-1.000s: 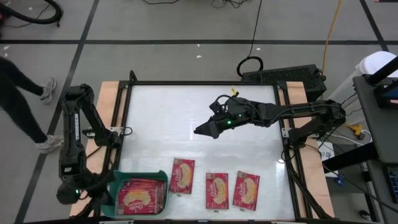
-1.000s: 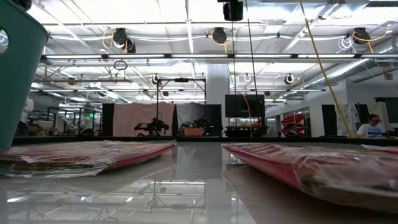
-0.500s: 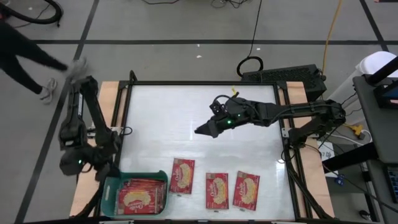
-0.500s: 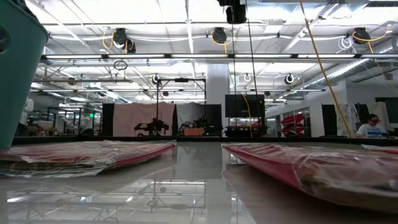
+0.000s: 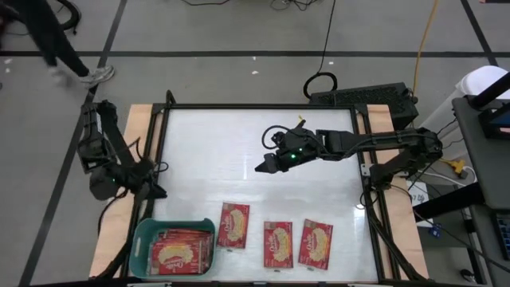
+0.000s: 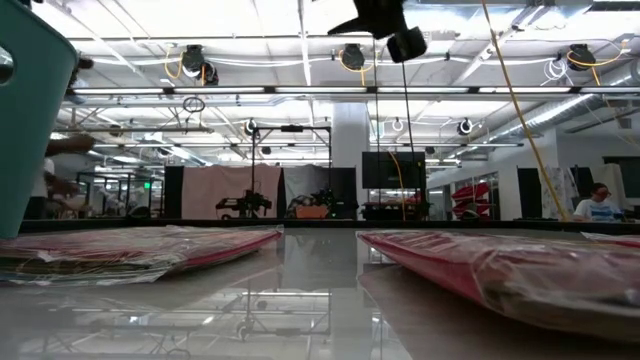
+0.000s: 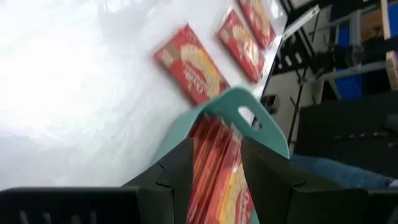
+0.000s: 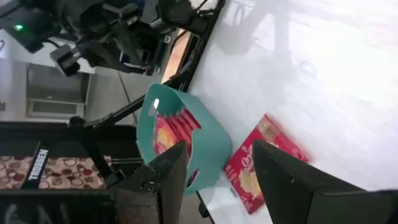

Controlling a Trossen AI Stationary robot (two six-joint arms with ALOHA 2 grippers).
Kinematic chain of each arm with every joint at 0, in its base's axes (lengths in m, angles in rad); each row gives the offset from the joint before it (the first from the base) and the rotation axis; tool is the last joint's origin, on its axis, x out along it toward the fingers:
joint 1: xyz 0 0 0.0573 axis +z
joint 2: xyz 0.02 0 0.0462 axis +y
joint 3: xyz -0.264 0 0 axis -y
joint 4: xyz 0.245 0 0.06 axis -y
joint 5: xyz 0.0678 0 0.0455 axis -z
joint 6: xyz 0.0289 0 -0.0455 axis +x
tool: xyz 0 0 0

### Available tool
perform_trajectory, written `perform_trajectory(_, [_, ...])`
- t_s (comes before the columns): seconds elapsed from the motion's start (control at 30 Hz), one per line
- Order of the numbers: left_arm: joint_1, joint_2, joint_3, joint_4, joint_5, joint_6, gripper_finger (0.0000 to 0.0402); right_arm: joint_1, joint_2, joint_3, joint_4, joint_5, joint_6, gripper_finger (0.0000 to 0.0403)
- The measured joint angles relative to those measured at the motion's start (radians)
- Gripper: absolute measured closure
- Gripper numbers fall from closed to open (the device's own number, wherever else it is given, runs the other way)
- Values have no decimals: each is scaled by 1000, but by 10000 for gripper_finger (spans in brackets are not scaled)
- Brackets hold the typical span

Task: Sort popcorn bags into baskets
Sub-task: Put the red popcorn bag into the green bin

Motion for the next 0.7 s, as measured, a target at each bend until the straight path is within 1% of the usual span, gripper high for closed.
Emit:
perform_trajectory(0.1, [52, -11, 0, 1, 0, 24, 266, -15, 37, 0, 0, -29, -9, 227])
perform_trajectory(0.23, [121, 5, 0, 34, 0, 42, 266, -32, 127, 0, 105, -137, -23, 227])
perform_trajectory(0.3, [158, 23, 0, 77, 0, 71, 266, -37, 180, 0, 174, -175, -26, 227])
perform_trajectory(0.4, [218, 59, 0, 138, 1, 122, 266, -37, 260, 0, 225, -206, -41, 227])
perform_trajectory(0.5, [278, 99, 0, 217, 7, 141, 266, -37, 336, 0, 265, -259, -52, 225])
perform_trajectory(0.57, [315, 129, 0, 276, 9, 153, 266, -36, 378, 0, 286, -294, -55, 220])
perform_trajectory(0.7, [382, 195, 0, 411, 11, 207, 266, -27, 450, 0, 295, -333, -76, 201])
